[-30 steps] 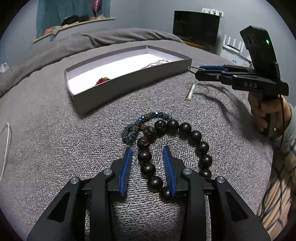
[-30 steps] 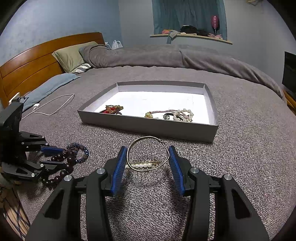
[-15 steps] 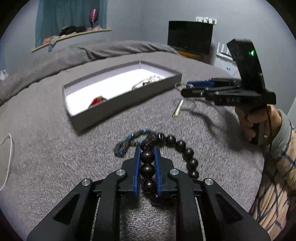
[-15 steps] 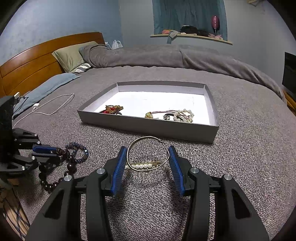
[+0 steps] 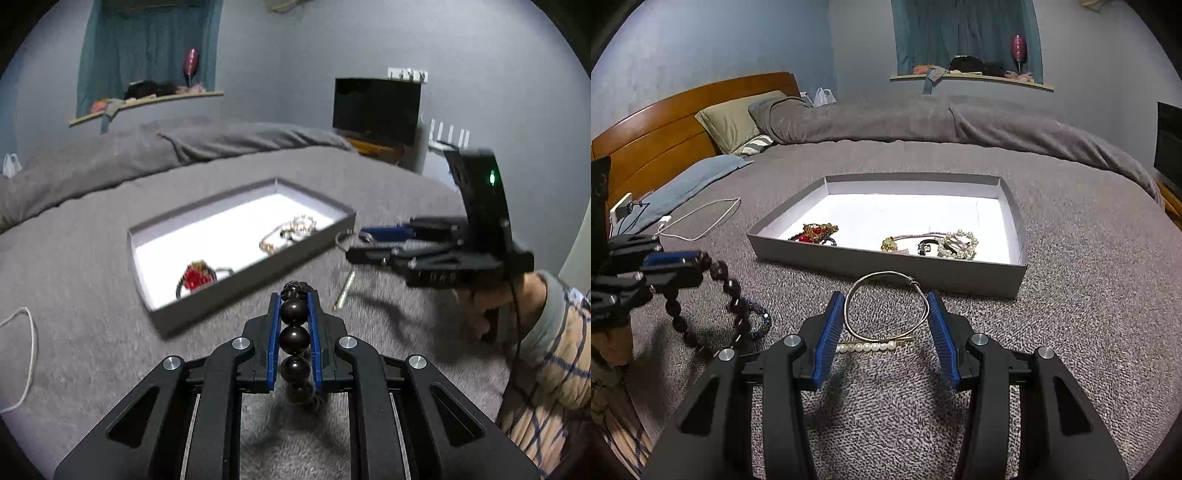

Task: Organize jewelry
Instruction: 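Carry the gold hoop in the right tool into the box while the left tool carries the bead bracelet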

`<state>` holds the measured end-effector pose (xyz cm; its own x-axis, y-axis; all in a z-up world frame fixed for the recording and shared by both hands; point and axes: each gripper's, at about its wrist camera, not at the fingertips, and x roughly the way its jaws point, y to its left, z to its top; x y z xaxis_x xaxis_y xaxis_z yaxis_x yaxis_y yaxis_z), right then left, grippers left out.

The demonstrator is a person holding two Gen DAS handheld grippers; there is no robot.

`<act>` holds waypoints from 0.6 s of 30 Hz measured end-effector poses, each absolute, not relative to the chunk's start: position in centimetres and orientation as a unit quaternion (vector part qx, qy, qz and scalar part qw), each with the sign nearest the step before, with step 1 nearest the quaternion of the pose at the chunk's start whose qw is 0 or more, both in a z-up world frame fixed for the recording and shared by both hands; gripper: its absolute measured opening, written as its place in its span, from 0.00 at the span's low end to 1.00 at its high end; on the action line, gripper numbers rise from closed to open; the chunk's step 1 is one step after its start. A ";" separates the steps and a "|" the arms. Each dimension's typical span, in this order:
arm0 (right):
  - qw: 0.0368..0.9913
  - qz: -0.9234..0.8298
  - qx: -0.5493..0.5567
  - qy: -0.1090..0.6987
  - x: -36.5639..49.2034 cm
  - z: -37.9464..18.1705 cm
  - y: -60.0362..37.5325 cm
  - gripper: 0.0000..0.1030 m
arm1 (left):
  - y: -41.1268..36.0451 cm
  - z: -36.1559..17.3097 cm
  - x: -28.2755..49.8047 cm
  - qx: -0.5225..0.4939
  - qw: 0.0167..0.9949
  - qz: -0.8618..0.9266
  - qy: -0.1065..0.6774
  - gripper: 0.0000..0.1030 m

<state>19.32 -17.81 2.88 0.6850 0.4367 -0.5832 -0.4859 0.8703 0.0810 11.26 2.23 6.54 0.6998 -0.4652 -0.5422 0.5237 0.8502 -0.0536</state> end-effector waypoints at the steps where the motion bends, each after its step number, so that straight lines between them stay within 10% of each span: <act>1: 0.918 0.252 -0.038 0.305 19.4 3.0 -17.8 0.45 | 2.2 6.7 11.4 0.050 0.922 -0.267 0.276 0.14; 18: 0.926 0.253 -0.011 0.280 21.4 4.8 -17.2 0.45 | 3.4 9.6 13.5 0.004 0.950 -0.239 0.202 0.14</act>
<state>21.40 -17.19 4.81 0.7145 0.4626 -0.5248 -0.4747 0.8717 0.1220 13.45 3.38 9.57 0.8039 -0.4522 -0.3864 0.4554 0.8858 -0.0892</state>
